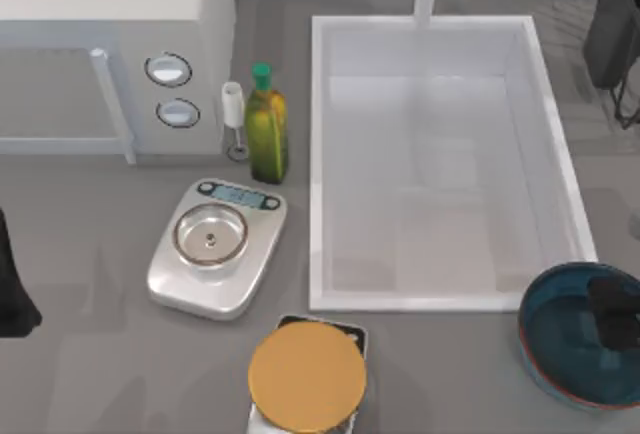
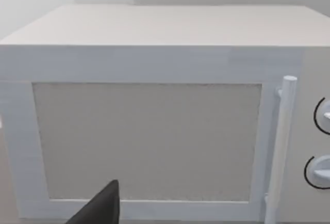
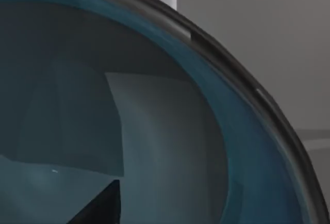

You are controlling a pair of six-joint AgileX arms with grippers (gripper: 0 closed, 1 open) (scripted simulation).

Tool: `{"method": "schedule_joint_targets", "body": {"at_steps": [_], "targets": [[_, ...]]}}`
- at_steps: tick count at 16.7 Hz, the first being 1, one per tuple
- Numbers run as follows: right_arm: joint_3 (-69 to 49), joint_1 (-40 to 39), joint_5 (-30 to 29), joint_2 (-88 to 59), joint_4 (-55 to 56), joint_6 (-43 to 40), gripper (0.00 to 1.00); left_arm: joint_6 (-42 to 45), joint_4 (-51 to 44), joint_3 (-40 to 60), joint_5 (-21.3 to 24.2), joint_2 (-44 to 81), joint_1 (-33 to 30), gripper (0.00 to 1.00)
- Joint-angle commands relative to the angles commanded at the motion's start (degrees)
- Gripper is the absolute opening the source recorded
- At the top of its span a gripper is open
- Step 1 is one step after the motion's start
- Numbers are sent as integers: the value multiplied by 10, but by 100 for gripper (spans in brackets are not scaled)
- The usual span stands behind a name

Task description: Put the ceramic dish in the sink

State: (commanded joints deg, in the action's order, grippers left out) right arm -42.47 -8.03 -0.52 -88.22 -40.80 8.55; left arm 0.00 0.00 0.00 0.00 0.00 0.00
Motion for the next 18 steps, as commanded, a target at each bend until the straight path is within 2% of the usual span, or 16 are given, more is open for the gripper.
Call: {"method": "schedule_joint_targets", "body": {"at_steps": [12,18], "targets": [[0,0,0,0,0,0,2,0,0,0,0,0,0,100],[0,0,0,0,0,0,0,0,0,0,0,0,0,100]]}}
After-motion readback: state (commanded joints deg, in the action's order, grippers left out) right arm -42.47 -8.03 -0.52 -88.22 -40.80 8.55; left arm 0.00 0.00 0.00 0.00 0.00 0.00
